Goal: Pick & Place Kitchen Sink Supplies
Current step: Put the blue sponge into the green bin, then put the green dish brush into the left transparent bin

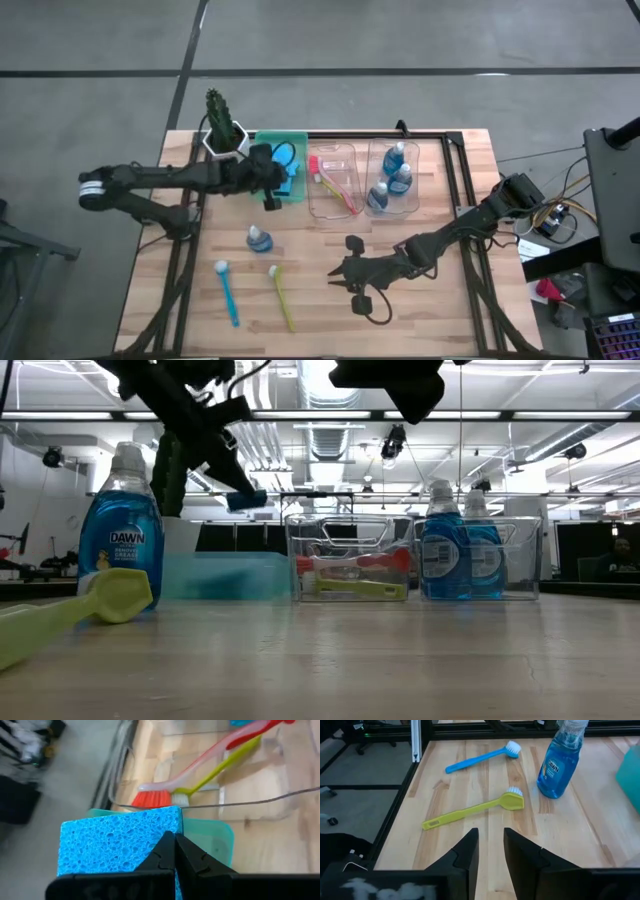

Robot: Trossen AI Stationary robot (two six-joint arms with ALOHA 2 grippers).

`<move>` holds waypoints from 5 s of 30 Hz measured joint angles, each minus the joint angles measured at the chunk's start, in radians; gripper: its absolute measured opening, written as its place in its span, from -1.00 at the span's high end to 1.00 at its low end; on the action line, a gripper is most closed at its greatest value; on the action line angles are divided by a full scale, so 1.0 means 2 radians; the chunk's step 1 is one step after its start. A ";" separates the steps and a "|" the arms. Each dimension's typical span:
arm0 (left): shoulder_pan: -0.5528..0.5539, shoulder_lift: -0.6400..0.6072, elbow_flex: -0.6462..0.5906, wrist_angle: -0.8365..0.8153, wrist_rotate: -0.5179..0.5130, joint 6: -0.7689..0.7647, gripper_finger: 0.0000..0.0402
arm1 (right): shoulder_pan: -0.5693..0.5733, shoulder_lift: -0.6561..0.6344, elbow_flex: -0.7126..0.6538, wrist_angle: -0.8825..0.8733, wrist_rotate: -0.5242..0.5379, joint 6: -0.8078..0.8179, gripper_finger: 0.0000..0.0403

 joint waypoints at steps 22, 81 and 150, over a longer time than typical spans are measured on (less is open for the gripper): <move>0.139 0.086 -0.005 0.068 0.136 -0.057 1.00 | 0.002 0.000 0.000 0.000 0.001 0.002 0.61; -0.270 -0.063 0.020 -0.023 0.193 -0.073 0.44 | 0.002 0.000 -0.005 0.000 0.023 0.007 0.63; -0.436 0.268 0.169 -0.091 0.026 -0.045 0.96 | 0.002 0.000 -0.005 0.011 0.027 0.009 0.66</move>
